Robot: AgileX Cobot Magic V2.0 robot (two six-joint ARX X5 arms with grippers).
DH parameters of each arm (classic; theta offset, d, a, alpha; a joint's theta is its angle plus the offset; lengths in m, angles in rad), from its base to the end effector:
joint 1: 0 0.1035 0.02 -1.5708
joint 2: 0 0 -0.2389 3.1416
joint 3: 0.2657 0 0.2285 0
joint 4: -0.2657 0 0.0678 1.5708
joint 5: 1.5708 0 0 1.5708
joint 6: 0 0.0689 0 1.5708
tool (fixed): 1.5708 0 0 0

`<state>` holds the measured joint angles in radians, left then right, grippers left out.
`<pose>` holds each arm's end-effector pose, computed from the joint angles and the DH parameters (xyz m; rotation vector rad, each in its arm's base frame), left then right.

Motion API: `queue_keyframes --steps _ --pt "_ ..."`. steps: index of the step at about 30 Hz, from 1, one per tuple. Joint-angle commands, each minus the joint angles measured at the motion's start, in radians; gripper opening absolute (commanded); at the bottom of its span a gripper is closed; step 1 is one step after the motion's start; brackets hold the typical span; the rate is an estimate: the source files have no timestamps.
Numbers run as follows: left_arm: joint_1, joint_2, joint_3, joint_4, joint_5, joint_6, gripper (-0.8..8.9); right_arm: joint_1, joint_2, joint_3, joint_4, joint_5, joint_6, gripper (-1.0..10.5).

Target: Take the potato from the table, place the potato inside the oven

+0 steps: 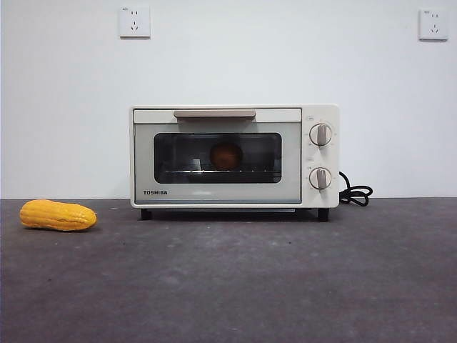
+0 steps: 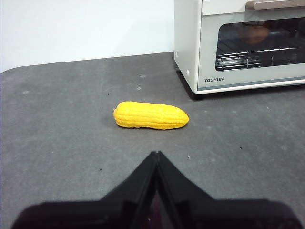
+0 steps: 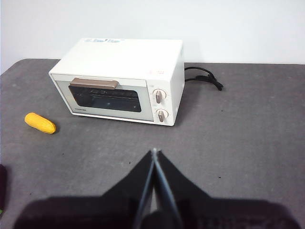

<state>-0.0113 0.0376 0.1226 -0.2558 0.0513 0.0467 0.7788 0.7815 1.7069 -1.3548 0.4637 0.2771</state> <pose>0.1304 -0.0050 0.1678 0.0432 0.1693 -0.0664 0.0592 0.0151 0.4301 0.0211 0.3890 0.2581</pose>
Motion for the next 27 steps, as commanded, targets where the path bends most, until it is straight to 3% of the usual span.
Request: queue_keyframes --steps 1,7,15,27 --pt "0.003 -0.023 -0.037 0.023 -0.003 -0.029 -0.04 0.001 0.001 -0.006 -0.023 0.001 0.004 0.0" --pt "0.004 -0.034 -0.113 0.083 -0.012 -0.106 -0.04 0.001 0.001 -0.006 -0.023 0.001 0.004 0.0" --pt "0.004 -0.034 -0.114 0.085 -0.079 -0.093 -0.04 0.001 0.002 -0.006 -0.023 0.002 0.004 0.0" --pt "0.004 -0.026 -0.114 0.092 -0.077 -0.092 -0.04 0.001 0.002 -0.006 -0.023 0.002 0.004 0.0"
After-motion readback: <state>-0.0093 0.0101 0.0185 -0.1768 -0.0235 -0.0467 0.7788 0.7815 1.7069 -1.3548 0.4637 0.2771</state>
